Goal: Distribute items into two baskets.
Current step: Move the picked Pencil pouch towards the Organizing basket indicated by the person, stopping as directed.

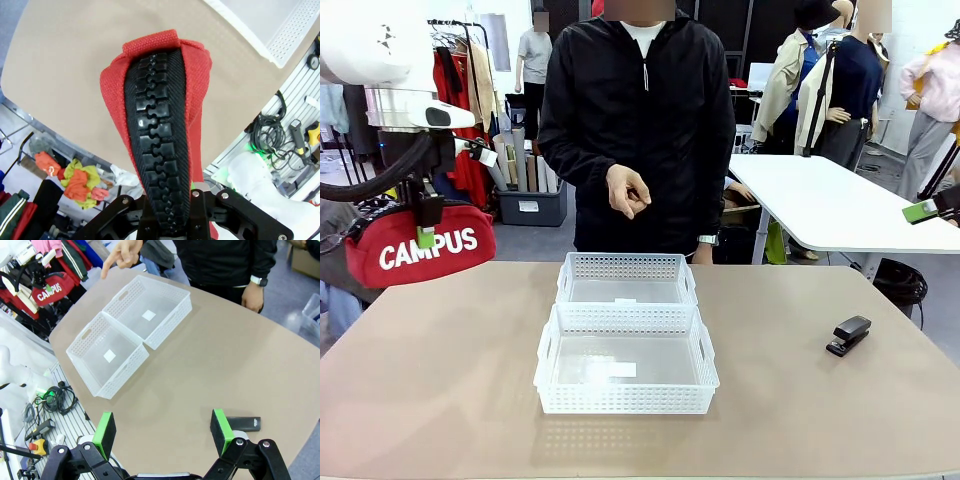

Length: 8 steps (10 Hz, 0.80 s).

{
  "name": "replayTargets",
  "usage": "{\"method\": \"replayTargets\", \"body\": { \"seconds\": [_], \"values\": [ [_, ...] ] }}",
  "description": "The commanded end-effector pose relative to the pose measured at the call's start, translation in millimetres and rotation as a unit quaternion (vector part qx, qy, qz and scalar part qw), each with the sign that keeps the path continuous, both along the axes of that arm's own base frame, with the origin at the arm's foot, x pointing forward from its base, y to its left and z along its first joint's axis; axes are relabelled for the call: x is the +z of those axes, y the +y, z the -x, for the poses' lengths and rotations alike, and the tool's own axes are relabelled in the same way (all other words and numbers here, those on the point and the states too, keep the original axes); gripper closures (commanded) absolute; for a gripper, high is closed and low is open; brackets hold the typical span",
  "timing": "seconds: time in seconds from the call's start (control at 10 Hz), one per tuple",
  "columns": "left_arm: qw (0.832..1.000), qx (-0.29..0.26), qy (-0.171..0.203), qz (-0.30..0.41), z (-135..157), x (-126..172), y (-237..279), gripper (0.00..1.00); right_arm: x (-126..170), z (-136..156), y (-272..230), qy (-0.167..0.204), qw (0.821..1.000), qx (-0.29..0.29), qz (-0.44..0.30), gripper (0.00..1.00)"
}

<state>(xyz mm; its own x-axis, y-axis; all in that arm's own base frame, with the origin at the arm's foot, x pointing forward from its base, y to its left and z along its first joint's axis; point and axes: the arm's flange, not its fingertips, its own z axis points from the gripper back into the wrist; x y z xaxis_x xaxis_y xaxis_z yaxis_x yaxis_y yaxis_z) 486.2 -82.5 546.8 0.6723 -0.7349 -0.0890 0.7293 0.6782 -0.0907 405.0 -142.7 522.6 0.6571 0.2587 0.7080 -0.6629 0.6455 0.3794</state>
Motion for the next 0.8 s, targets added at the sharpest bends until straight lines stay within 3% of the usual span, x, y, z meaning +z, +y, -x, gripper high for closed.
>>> {"method": "replayTargets", "body": {
  "seconds": [0.0, 0.7],
  "values": [
    [1.0, 0.006, 0.001, -0.001, 1.6, 2.8, -1.1, 1.0, 1.9, -1.0, 1.0, -0.004, 1.0, 0.001, -0.001, 0.0],
    [1.0, 0.006, 0.001, -0.001, 1.6, 2.8, -1.1, 1.0, 1.9, -1.0, 1.0, -0.004, 1.0, 0.001, -0.001, 0.0]
  ]
}}
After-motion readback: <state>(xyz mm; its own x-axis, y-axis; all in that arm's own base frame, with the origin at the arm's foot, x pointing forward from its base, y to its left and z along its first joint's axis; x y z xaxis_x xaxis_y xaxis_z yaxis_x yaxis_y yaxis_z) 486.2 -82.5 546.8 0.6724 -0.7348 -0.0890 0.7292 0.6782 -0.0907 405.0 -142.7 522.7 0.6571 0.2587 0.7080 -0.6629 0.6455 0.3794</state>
